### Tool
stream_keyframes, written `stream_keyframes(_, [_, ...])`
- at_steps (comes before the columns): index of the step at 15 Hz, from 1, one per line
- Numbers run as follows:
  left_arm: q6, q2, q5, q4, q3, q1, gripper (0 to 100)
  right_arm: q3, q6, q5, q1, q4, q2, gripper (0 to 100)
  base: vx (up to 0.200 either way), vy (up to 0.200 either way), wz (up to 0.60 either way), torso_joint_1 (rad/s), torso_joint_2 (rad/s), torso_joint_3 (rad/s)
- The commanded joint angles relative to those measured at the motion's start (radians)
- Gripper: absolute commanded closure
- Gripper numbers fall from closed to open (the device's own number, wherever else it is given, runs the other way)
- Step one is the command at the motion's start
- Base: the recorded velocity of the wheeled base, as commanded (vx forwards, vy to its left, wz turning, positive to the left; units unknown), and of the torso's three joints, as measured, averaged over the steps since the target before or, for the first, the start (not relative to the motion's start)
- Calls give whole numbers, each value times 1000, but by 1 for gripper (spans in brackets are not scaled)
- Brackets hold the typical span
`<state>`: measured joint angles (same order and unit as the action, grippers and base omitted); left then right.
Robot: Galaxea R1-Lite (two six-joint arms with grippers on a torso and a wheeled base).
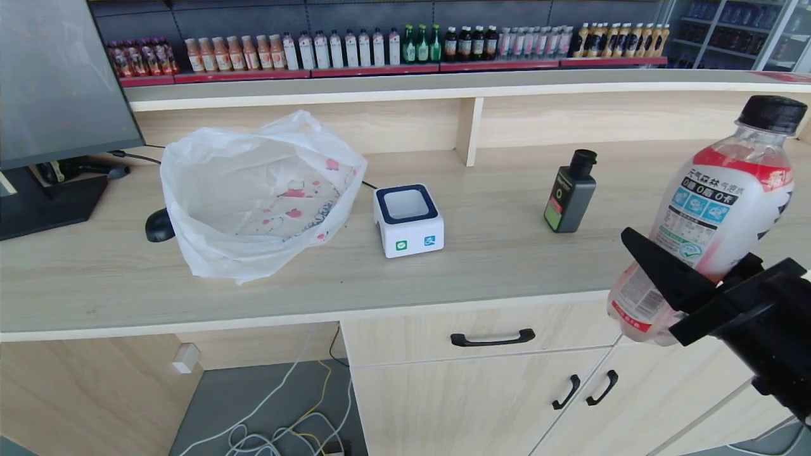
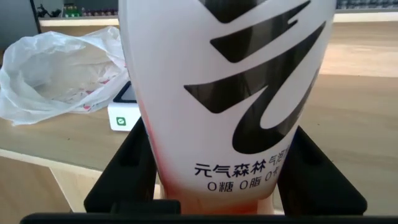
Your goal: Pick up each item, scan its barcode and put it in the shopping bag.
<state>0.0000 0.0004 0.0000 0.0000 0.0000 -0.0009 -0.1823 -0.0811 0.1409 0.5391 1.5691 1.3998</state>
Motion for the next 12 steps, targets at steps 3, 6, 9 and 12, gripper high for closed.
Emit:
stream_keyframes(3, [-3, 0, 0, 0, 0, -1, 0, -31, -17, 13, -34, 2, 24, 100, 0, 67, 0, -2, 1, 2])
stream_keyframes(6, [-5, 0, 0, 0, 0, -1, 0, -39, -3, 16, -76, 2, 45, 100, 0, 200, 0, -4, 4, 7])
stream_keyframes(9, [-3, 0, 0, 0, 0, 1, 0, -29, 4, 16, -76, 2, 56, 100, 0, 200, 0, 2, 7, 1])
stream_keyframes(12, [-5, 0, 0, 0, 0, -1, 0, -22, 9, 16, -77, 2, 57, 100, 0, 200, 0, -6, 1, 6])
